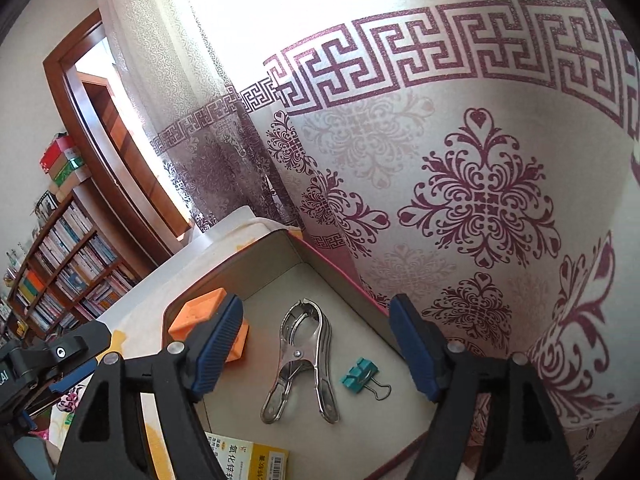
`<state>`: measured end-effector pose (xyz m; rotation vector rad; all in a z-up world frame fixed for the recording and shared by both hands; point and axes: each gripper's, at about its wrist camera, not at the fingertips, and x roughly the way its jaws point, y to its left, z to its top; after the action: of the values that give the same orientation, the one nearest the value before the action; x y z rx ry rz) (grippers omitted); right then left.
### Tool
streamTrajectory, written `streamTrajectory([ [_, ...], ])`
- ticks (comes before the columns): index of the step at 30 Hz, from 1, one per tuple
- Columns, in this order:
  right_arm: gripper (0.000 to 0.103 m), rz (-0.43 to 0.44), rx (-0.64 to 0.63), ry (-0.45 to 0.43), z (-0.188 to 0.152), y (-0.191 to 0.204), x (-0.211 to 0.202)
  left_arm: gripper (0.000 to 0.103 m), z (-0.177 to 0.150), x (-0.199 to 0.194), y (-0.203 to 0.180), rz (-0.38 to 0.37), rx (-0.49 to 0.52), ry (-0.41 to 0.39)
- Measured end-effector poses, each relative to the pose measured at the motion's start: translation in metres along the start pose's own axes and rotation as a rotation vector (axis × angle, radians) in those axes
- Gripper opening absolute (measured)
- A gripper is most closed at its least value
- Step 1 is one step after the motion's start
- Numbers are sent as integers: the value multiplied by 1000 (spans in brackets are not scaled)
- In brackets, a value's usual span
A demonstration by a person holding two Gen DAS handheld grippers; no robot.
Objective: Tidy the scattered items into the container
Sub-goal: 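Carry the binder clip into the tin with the right gripper while the left drops the cube inside, then withdraw both grippers from the tin back over the table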
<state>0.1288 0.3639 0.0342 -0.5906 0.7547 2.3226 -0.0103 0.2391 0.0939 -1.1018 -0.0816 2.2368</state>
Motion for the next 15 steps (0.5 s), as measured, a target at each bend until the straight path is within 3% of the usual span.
streamTrajectory([
  [5, 80, -4, 11, 12, 0, -2, 4, 86, 3, -13, 9, 41, -17, -38],
  [15, 81, -1, -17, 3, -3, 5, 3, 86, 1, -16, 8, 28, -15, -19],
])
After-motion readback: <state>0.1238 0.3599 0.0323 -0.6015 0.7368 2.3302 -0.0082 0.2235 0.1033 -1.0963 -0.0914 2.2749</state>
